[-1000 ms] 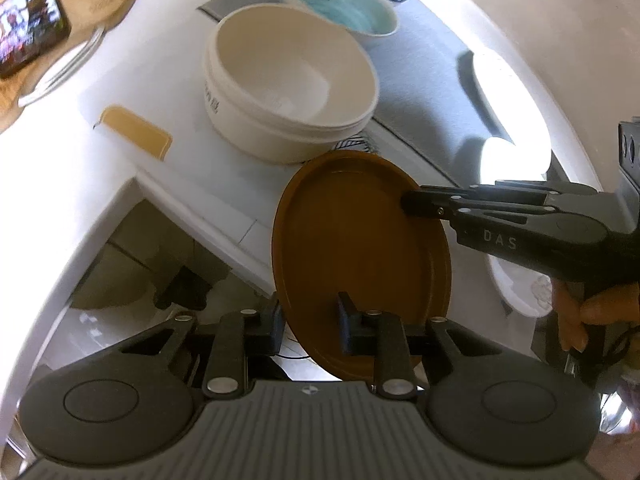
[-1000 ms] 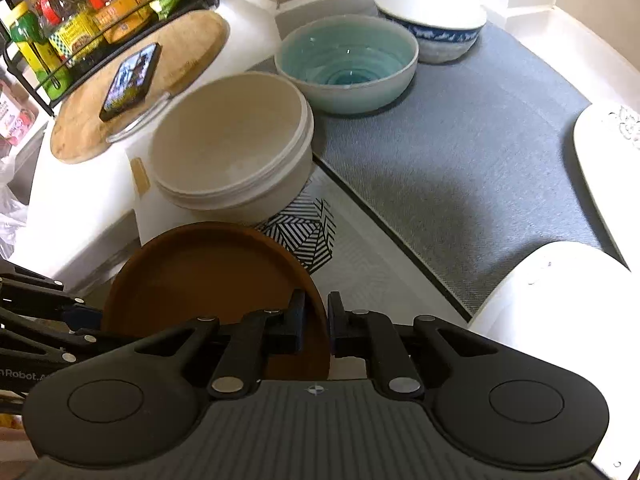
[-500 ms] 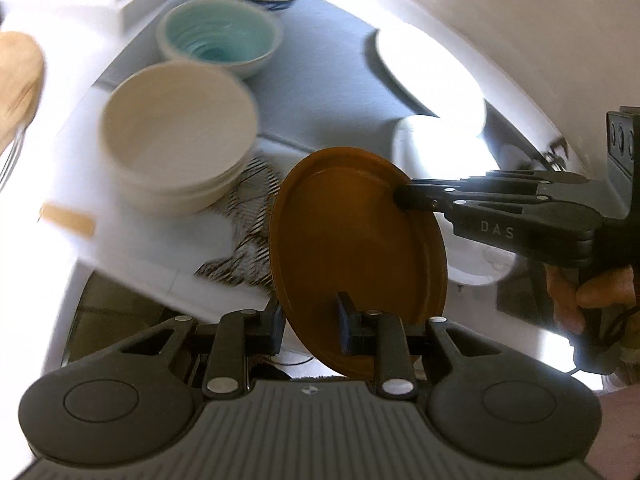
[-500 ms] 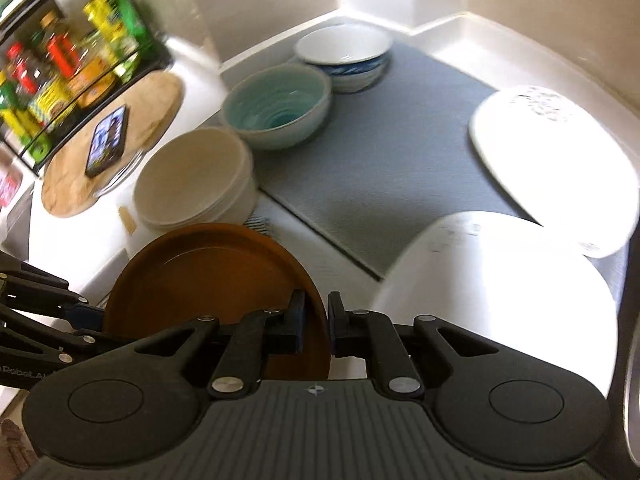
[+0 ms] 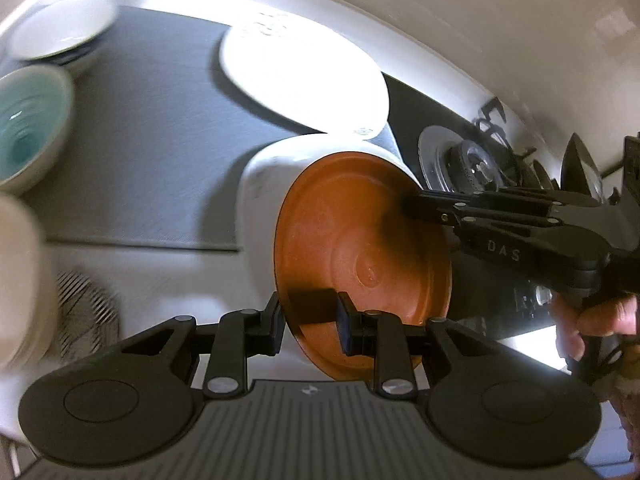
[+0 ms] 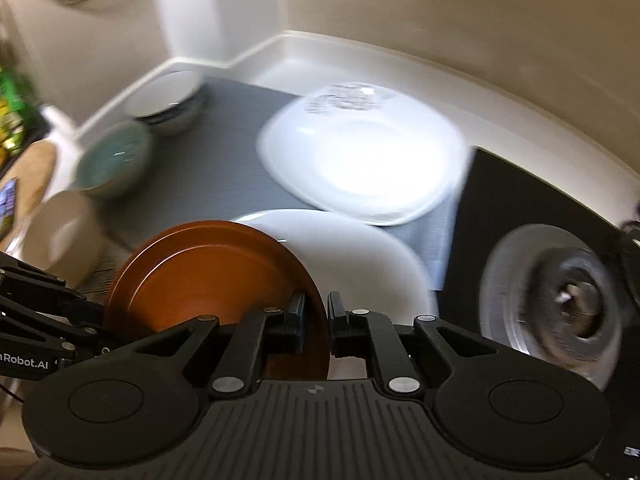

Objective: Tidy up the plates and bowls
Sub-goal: 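Lift and carry the orange plate onto the large white floral plate, then lower the orange plate flat and open the right tool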

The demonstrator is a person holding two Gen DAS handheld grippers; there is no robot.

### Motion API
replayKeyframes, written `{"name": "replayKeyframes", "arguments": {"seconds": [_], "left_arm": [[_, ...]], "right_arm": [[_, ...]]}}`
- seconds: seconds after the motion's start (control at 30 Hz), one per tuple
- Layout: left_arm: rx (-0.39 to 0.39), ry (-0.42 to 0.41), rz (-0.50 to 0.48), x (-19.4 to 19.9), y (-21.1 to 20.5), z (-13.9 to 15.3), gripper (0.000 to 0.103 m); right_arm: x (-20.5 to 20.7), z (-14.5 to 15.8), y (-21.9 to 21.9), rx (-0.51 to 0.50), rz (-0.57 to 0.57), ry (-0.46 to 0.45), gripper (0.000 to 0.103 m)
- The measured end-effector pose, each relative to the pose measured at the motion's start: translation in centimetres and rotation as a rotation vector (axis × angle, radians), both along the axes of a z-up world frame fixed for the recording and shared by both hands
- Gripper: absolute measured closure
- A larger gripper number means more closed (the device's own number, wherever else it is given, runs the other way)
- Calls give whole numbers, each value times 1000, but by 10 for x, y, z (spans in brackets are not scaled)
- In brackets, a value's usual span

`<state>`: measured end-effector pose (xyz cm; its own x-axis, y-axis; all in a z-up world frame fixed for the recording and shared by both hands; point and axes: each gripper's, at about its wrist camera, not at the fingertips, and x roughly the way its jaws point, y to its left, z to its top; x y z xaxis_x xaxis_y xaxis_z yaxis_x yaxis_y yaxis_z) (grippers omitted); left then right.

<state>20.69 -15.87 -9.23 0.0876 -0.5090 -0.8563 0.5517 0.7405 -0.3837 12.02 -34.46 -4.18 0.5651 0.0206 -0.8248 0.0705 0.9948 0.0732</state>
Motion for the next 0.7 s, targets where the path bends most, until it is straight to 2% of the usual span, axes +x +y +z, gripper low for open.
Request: {"name": "replayKeyframes", "arguments": {"seconds": [0.13,0.3,0.4,0.47,0.5,0.53,0.57,0.6,0.7], "left_arm": [[31,3,-32,11,-31,-15,73],[97,-41,-41,15,-40,-24,74],[96,-78,-47,13,-37,-18,61],[86,-94,-33,13,-33,-13,44],[81,-107,-24,12,-30,-11,40],[75,-121,-11,12,-27,-9,32],[71,-129,6,12,-23,-8,25],[69,-131,27,13,-20,-8,22],[76,-88,61,17,-16,-17,21]], "right_arm": [[4,-16,-21,0,-45,19,91],[10,-34,-30,14,-59,40,91],[13,-36,-33,-2,-70,43,91],[12,-36,-36,0,-88,44,89],[12,-34,-37,3,-98,43,83],[11,-33,-40,6,-111,38,73],[10,-33,-42,6,-126,31,67],[10,-33,-45,5,-144,25,58],[12,-39,-54,14,-183,40,56]]}}
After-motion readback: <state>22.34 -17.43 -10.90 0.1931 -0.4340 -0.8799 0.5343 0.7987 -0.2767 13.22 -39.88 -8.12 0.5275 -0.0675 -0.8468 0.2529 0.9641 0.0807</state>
